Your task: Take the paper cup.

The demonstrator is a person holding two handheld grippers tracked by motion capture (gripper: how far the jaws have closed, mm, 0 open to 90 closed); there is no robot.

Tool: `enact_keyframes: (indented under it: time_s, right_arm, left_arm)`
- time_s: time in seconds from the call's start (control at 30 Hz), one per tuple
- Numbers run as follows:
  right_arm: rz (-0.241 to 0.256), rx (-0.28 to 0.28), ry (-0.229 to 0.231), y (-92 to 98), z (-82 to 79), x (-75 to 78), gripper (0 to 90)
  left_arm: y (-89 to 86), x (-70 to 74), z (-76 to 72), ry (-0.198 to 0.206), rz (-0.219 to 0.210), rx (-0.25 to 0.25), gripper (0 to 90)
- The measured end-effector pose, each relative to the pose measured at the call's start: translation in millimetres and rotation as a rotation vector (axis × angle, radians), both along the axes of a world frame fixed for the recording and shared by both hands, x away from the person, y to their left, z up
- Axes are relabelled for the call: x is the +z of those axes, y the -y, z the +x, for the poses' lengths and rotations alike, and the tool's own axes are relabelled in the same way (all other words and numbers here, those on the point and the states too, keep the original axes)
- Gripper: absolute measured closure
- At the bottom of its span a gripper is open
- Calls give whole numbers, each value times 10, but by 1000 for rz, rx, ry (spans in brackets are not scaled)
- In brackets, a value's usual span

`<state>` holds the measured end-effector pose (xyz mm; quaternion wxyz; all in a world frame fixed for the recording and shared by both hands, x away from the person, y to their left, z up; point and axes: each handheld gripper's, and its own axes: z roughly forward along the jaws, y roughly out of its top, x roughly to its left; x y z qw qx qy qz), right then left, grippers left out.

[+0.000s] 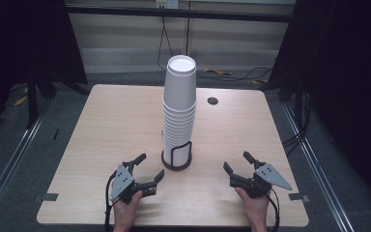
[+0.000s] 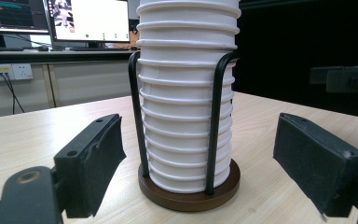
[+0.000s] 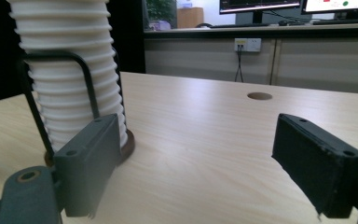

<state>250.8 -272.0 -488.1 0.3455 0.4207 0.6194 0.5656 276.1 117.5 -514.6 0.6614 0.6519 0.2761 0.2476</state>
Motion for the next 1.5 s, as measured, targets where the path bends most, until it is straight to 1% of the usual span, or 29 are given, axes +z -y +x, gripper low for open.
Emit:
enact_keyframes:
  time_s: [0.1, 0.17, 0.2, 0.23, 0.3, 0.33, 0.4, 0.43, 0.5, 0.53, 0.57, 0.63, 0.73, 0.8, 0.9, 1.03, 1.17, 1.23, 1.33, 1.4, 1.43, 1.5]
  right_arm:
    - [7, 30, -5, -38, 12, 80, 152]
    - [5, 34, -2, -50, 18, 107, 152]
    - [4, 45, 1, -58, 24, 136, 152]
    - [5, 70, -6, -75, 38, 198, 152]
    - [-5, 93, -1, -90, 53, 256, 151]
    - [-5, 93, -1, -90, 53, 256, 151]
    - [-11, 116, 4, -112, 80, 338, 151]
    - [-11, 122, -7, -119, 96, 361, 150]
    - [-12, 130, -11, -123, 110, 382, 150]
    - [-9, 151, -14, -135, 130, 421, 150]
    - [-10, 153, -22, -144, 138, 441, 150]
    - [-8, 168, -18, -160, 150, 478, 150]
    - [1, 194, -36, -178, 172, 535, 151]
    - [8, 209, -57, -190, 192, 574, 156]
    - [2, 240, -70, -202, 230, 647, 160]
    - [-6, 273, -64, -233, 273, 778, 181]
    - [-19, 303, -41, -283, 317, 910, 182]
    - [-14, 313, -34, -307, 341, 964, 184]
    - [-20, 323, -14, -338, 370, 1029, 199]
    - [-27, 337, -15, -358, 394, 1065, 209]
    - [-35, 332, -12, -367, 405, 1081, 209]
    - [-41, 334, -21, -373, 412, 1101, 209]
  left_arm:
    - [0, 0, 0, 0, -1, 0, 156]
    - [0, 0, 0, 0, -1, -1, 156]
    - [0, 0, 0, 0, -1, -2, 156]
    - [0, 0, 0, 0, -1, -2, 156]
    - [4, -1, 0, -2, -8, -2, 156]
    - [4, -1, 0, -2, -8, -2, 156]
    - [6, -1, 2, -2, -12, -2, 156]
    - [4, 0, 2, -3, -10, -4, 156]
    - [4, 0, 3, -4, -10, -6, 156]
    - [5, 0, 3, -4, -11, -6, 156]
    - [5, 0, 3, -4, -11, -6, 156]
    - [3, 0, 2, -4, -7, -7, 156]
    - [2, -1, 2, -3, -7, -8, 156]
    - [2, 0, 2, -3, -6, -8, 156]
    - [2, 0, 2, -3, -6, -8, 156]
    - [2, -1, 1, -3, -7, -8, 156]
    - [0, -1, 1, -1, -6, -8, 156]
    - [0, -1, 2, -2, -6, -9, 156]
    - [1, -1, 2, -1, -7, -10, 155]
    - [0, -1, 2, -2, -6, -10, 156]
    - [0, -1, 2, -2, -6, -10, 156]
    - [-1, -1, 3, -2, -5, -10, 156]
